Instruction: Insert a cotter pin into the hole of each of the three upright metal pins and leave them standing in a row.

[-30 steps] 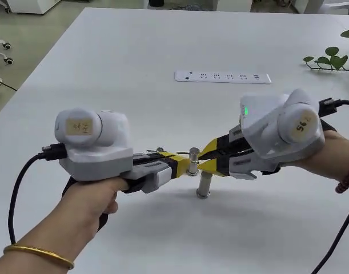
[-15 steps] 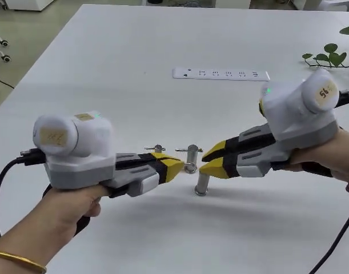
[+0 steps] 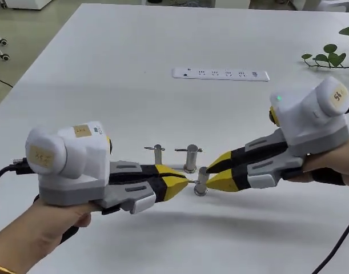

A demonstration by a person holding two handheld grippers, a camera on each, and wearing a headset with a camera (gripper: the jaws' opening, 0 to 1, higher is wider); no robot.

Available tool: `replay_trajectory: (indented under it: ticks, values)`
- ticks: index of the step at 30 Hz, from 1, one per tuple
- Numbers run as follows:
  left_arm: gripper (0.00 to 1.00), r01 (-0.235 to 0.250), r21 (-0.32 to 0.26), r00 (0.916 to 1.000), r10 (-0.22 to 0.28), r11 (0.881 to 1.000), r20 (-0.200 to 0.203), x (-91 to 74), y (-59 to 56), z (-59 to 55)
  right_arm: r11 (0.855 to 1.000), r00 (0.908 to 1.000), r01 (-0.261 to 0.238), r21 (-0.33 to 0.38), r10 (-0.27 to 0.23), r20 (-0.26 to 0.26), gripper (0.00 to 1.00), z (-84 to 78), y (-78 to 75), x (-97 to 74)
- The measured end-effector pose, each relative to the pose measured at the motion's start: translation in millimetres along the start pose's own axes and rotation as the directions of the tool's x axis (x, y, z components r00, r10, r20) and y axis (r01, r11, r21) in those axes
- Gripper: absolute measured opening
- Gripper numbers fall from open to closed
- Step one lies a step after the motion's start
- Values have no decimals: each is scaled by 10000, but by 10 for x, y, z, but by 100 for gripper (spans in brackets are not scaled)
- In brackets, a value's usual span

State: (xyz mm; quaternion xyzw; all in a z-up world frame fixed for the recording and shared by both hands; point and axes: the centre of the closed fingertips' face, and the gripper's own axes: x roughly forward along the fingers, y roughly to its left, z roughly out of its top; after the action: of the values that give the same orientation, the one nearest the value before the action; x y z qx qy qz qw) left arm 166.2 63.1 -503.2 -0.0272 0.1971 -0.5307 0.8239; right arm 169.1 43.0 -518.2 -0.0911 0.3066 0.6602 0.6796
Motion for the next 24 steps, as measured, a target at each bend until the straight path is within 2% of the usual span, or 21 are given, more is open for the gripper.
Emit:
replay_trajectory:
  ticks: [6, 10, 15, 18, 24]
  values:
    - [0, 328, 173, 9994, -330, 9993, 118, -1, -58, 20, 9975, 9975, -706, 0, 706, 83, 13, -15, 150, 41]
    - [0, 610, 265, 9977, -618, 9978, 290, 1, -119, 60, 9960, 9960, -893, -79, 894, 65, 13, -18, 187, 55]
    - [0, 847, 281, 9958, -855, 9960, 319, 10, -178, 67, 9923, 9919, -1238, -11, 1238, 277, 10, 17, 253, 55]
    - [0, 1012, 319, 9942, -1022, 9944, 335, 14, -211, 67, 9907, 9905, -1360, -94, 1362, 203, 8, 9, 284, 55]
    - [0, 1138, 361, 9926, -1152, 9928, 378, 24, -244, 75, 9877, 9875, -1559, -128, 1561, 207, 2, 2, 334, 73]
